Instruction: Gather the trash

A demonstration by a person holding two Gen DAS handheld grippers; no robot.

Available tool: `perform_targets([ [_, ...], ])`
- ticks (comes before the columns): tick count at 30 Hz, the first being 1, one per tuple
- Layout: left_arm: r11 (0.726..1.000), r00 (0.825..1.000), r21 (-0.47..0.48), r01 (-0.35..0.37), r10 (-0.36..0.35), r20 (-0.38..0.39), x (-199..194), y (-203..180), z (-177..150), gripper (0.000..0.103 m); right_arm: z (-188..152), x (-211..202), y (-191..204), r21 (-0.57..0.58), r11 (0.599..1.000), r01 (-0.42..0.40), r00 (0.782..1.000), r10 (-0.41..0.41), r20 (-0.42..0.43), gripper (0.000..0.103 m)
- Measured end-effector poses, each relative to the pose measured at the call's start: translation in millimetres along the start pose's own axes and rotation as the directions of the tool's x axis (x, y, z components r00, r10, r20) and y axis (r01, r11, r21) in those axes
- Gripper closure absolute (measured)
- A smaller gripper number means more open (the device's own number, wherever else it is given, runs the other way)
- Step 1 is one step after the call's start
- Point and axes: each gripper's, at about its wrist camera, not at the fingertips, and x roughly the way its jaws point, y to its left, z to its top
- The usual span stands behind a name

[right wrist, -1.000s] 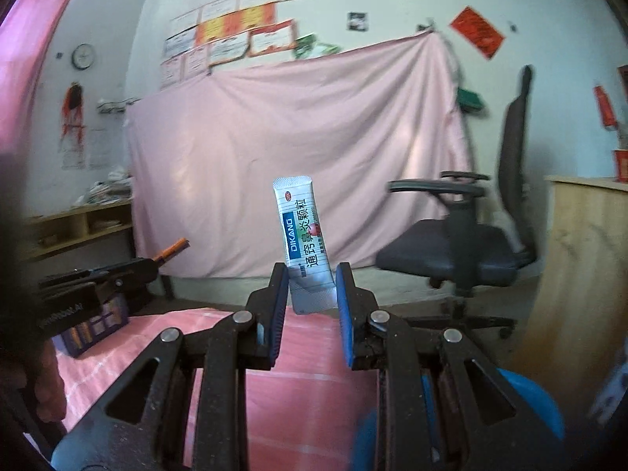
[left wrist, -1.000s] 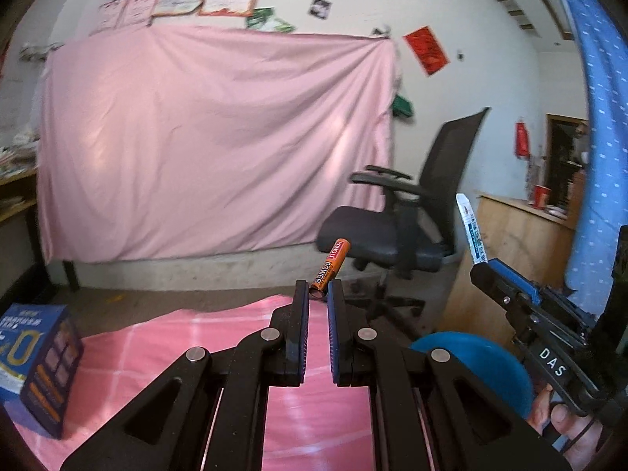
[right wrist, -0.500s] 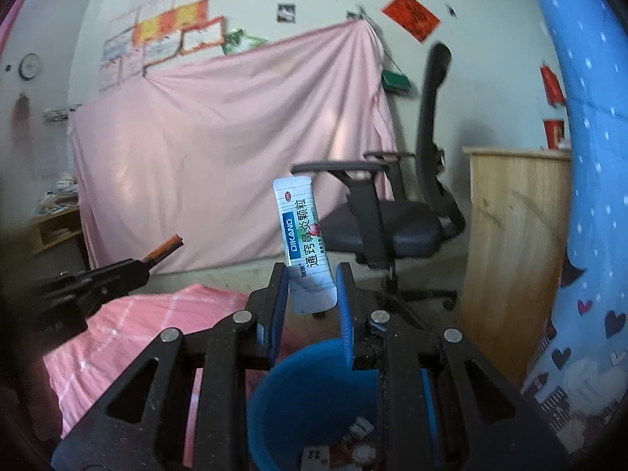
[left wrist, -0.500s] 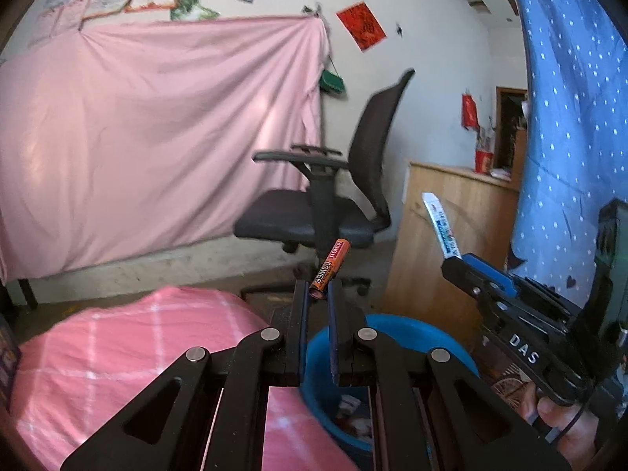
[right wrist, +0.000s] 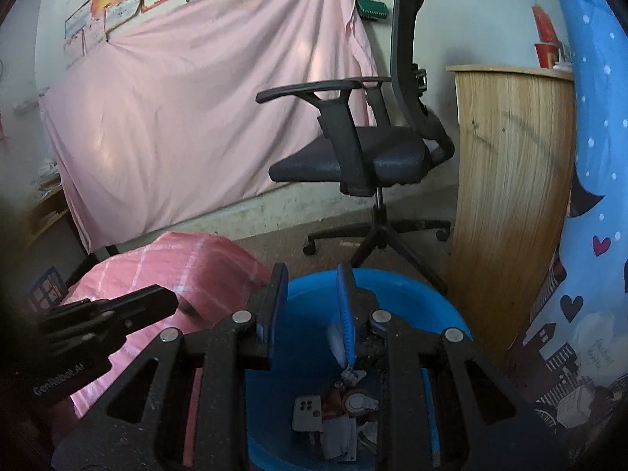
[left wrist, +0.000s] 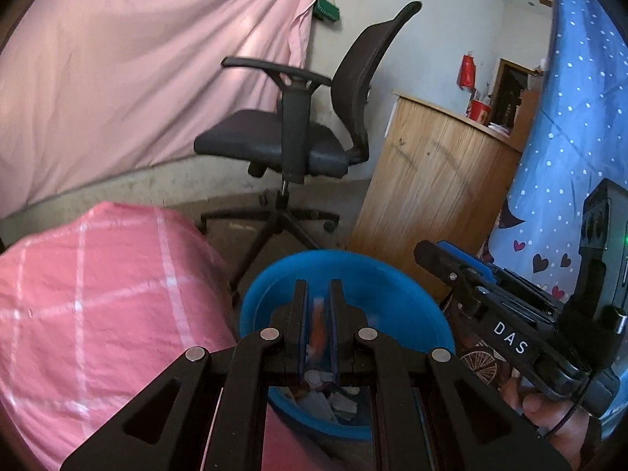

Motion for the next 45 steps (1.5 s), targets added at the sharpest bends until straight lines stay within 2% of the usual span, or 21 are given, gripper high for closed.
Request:
perform_targets([
  [3, 1.0, 1.0, -0.01, -0.001, 0.001, -0.026, 5, 2, 1, 0.096, 0, 0, 0, 0.005, 1.0, 0.0, 1.0, 0.0, -0.001, 0.053],
  [7, 1.0, 1.0, -0.016, -0.012, 0.011, -0.021, 2, 7, -4, 0.096, 2, -1, 1, 0.001, 1.0, -0.002, 1.0, 0.002, 0.001, 0.053],
  [20, 0.996, 0.992, -0.029, -0.083, 0.085, 0.089, -42, 21, -2, 0.096, 1, -22, 21, -0.026, 1.0, -0.006, 0.998, 0.007, 0.056, 0.051],
  [24, 0.994, 0.989, -0.038, -0.102, 0.105, 0.101, -59, 28, -6, 0.094, -5, -33, 35, -0.047, 0.999, -0.006, 0.998, 0.009, 0.065, 0.046],
  [29, 0.99, 0.982, -0.061, -0.127, 0.134, 0.131, -83, 38, -18, 0.074, -12, -47, 51, -0.062, 0.998, -0.016, 0.996, 0.021, 0.084, 0.032],
  [35, 0.982, 0.97, -0.099, -0.159, 0.174, 0.17, -114, 51, -34, 0.059, -22, -65, 66, -0.07, 0.998, -0.006, 0.993, 0.015, 0.12, 0.021],
  [37, 0.98, 0.966, -0.107, -0.165, 0.183, 0.182, -124, 55, -39, 0.057, -25, -72, 70, -0.069, 0.998, -0.002, 0.99, 0.011, 0.139, 0.016],
  [42, 0.977, 0.958, -0.102, -0.189, 0.206, 0.2, -141, 59, -50, 0.045, -32, -90, 78, -0.076, 0.996, 0.036, 0.982, -0.021, 0.19, 0.008],
  [45, 0.975, 0.952, -0.107, -0.197, 0.216, 0.216, -150, 61, -57, 0.028, -35, -98, 79, -0.068, 0.997, 0.046, 0.979, -0.031, 0.204, 0.003],
])
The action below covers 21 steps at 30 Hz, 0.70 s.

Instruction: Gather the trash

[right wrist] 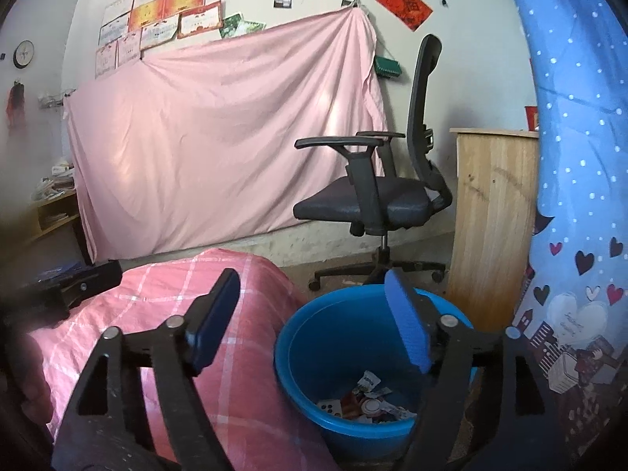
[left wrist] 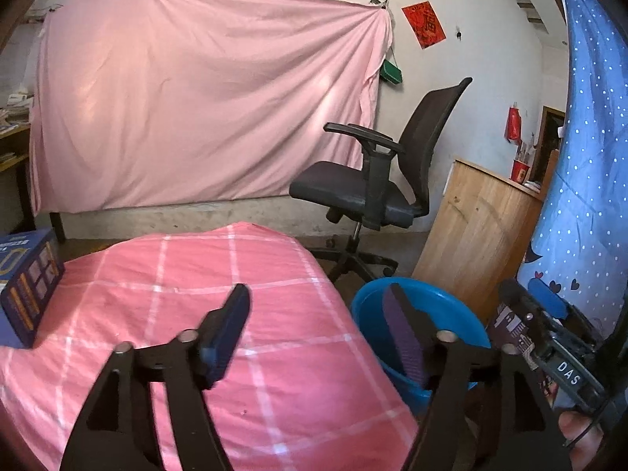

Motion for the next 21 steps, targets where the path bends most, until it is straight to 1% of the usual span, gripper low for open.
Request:
perform_targets([
  [1, 1.0, 1.0, -0.005, -0.002, 0.002, 0.009, -3, 2, -1, 0.019, -1, -2, 0, 0.0, 1.0, 0.003, 1.0, -0.003, 0.002, 0.0],
  [2, 1.0, 1.0, -0.013, -0.007, 0.007, 0.026, -7, 4, -4, 0.013, -2, -3, 1, -0.001, 1.0, 0.009, 1.0, -0.009, 0.004, 0.0],
  [5, 1.0, 0.999, -0.019, -0.015, 0.016, 0.049, -16, 10, -10, 0.007, -6, -11, 4, -0.003, 1.0, 0.02, 1.0, -0.02, 0.009, 0.0],
  [14, 0.999, 0.996, -0.017, -0.028, 0.029, 0.08, -47, 24, -30, 0.003, -23, -48, 21, 0.005, 0.999, 0.04, 0.998, -0.04, 0.052, 0.0],
  [21, 0.999, 0.994, 0.016, -0.04, 0.038, 0.102, -75, 30, -43, 0.003, -33, -78, 37, 0.043, 0.996, 0.074, 0.995, -0.077, 0.065, 0.0],
])
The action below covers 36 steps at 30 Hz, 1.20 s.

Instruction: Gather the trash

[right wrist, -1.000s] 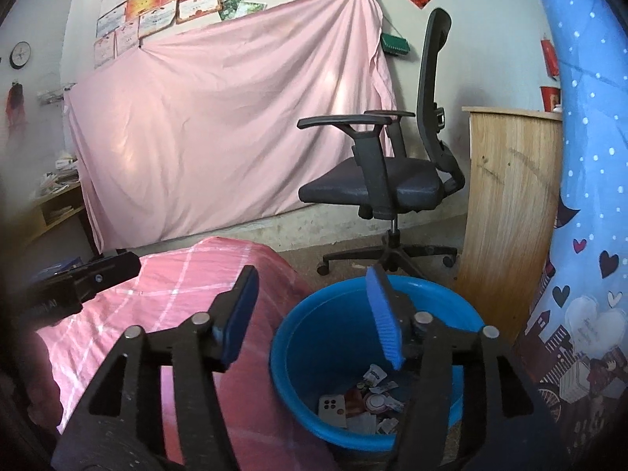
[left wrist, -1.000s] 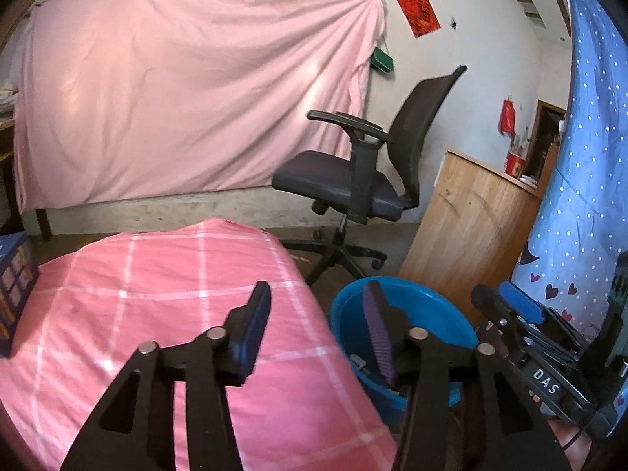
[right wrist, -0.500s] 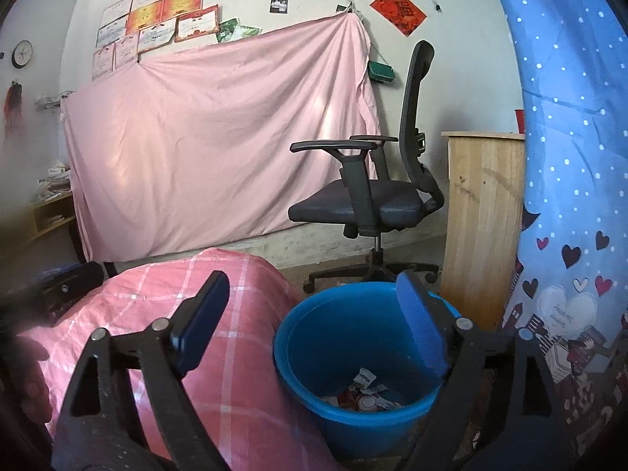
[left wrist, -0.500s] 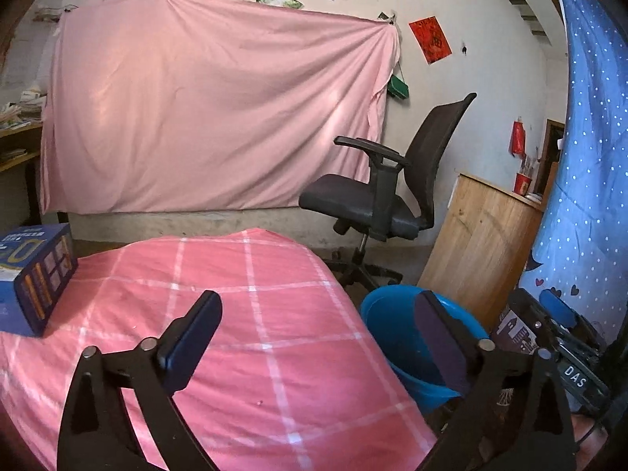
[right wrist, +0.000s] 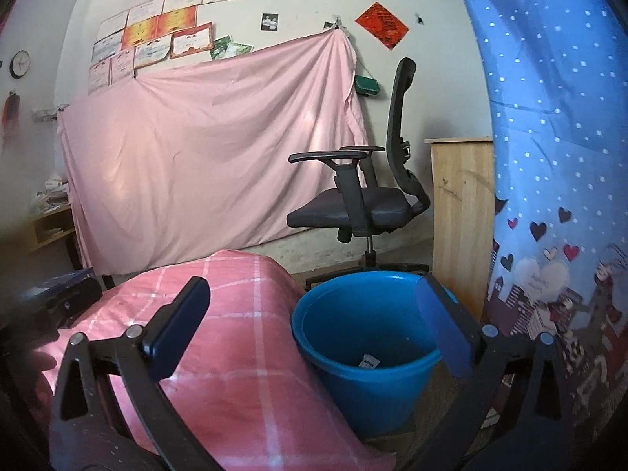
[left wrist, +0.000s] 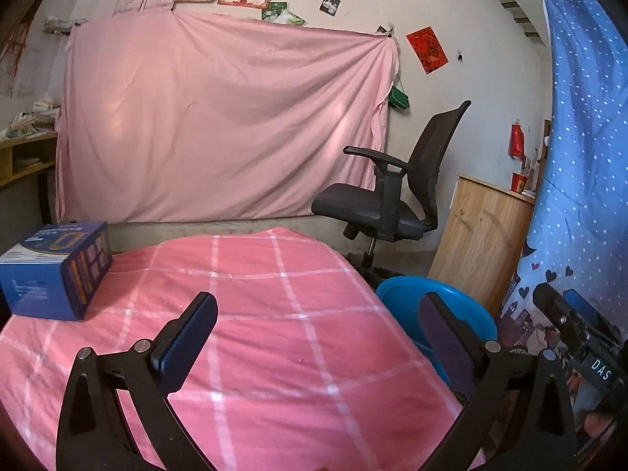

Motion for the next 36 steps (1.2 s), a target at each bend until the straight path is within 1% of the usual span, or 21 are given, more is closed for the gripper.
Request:
perform_targets([
  [6, 1.0, 1.0, -0.007, -0.004, 0.004, 0.0, -22, 12, -11, 0.002, -9, -24, 17, -0.006, 1.0, 0.02, 1.0, -0.02, 0.016, 0.0],
  [13, 1.0, 1.0, -0.017, -0.024, 0.024, 0.006, -44, 25, -22, 0.002, -22, -45, 32, 0.004, 1.0, 0.03, 1.0, -0.03, 0.008, 0.0],
  [20, 0.999, 0.998, 0.011, -0.051, 0.051, 0.033, -65, 34, -35, 0.002, -33, -64, 44, 0.015, 0.998, 0.054, 0.998, -0.054, 0.03, 0.0],
  [27, 0.998, 0.997, 0.019, -0.06, 0.059, 0.045, -77, 42, -43, 0.002, -40, -80, 61, -0.013, 0.999, 0.053, 0.997, -0.052, 0.053, 0.0],
  [36, 0.997, 0.996, 0.011, -0.071, 0.07, 0.051, -89, 51, -49, 0.002, -46, -89, 74, -0.033, 0.997, 0.063, 0.997, -0.061, 0.056, 0.0],
])
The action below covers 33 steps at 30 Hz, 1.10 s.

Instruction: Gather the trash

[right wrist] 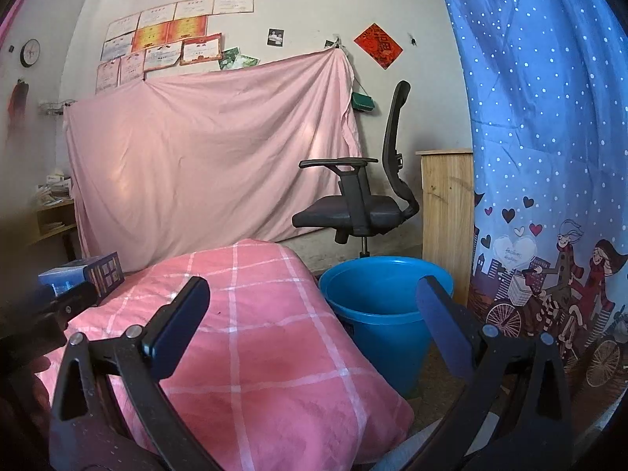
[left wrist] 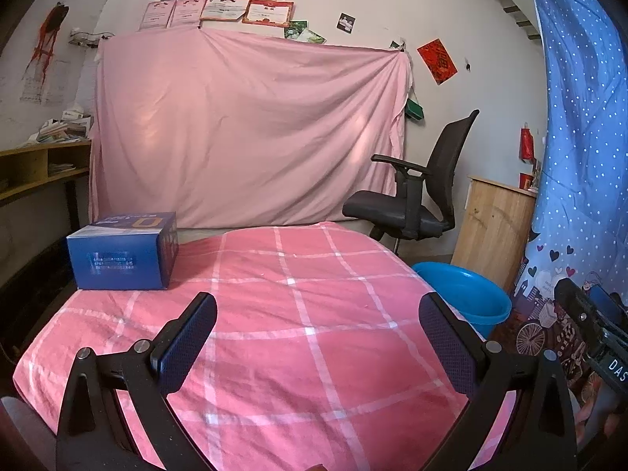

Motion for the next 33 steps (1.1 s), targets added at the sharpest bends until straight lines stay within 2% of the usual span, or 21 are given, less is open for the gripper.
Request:
perform_targets([
  [7, 1.0, 1.0, 0.007, -0.013, 0.013, 0.002, -8, 7, -7, 0.002, -8, -4, 7, -0.027, 1.0, -0.007, 1.0, 0.006, -0.01, 0.0],
  [18, 0.997, 0.997, 0.023, -0.076, 0.075, 0.014, -22, 23, -23, 0.002, -22, -5, 20, -0.046, 0.999, -0.027, 0.999, 0.026, -0.03, 0.0],
  [33, 0.996, 0.997, 0.038, -0.078, 0.078, -0.003, -17, 24, -31, 0.002, -29, 2, 25, -0.056, 0.998, -0.042, 0.998, 0.039, -0.057, 0.0],
])
